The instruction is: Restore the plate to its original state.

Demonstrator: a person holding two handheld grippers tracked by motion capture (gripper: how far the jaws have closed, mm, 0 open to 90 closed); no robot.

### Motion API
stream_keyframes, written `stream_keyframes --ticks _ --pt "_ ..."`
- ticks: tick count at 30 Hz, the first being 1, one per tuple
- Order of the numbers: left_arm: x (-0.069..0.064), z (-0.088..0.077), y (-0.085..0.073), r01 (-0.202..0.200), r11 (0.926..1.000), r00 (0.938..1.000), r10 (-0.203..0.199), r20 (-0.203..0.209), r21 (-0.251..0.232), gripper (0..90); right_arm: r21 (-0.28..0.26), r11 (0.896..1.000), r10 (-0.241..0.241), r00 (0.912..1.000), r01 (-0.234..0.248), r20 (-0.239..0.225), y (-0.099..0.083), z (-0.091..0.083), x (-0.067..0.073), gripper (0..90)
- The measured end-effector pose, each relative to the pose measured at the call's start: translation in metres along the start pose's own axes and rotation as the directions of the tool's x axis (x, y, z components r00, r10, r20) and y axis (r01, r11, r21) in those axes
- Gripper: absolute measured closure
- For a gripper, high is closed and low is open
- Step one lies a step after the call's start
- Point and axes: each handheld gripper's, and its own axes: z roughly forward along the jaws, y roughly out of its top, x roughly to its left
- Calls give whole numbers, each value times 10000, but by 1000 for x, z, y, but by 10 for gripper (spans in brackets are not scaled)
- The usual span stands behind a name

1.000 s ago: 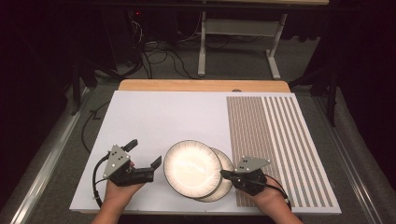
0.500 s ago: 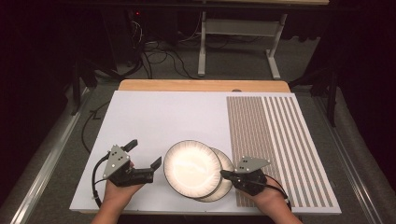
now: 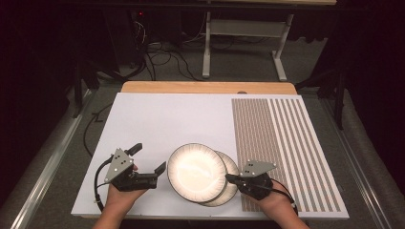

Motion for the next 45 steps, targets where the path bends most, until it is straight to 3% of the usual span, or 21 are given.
stream_keyframes --ticks 19,45 --pt "1 1 0 190 9997 9997 -192 125 154 2 -6 10000 -25 9999 25 117 -2 -5 -4 900" --pt "0 2 -1 125 9997 9999 -127 113 227 2 5 10000 -69 9998 69 190 -3 -6 -4 900"
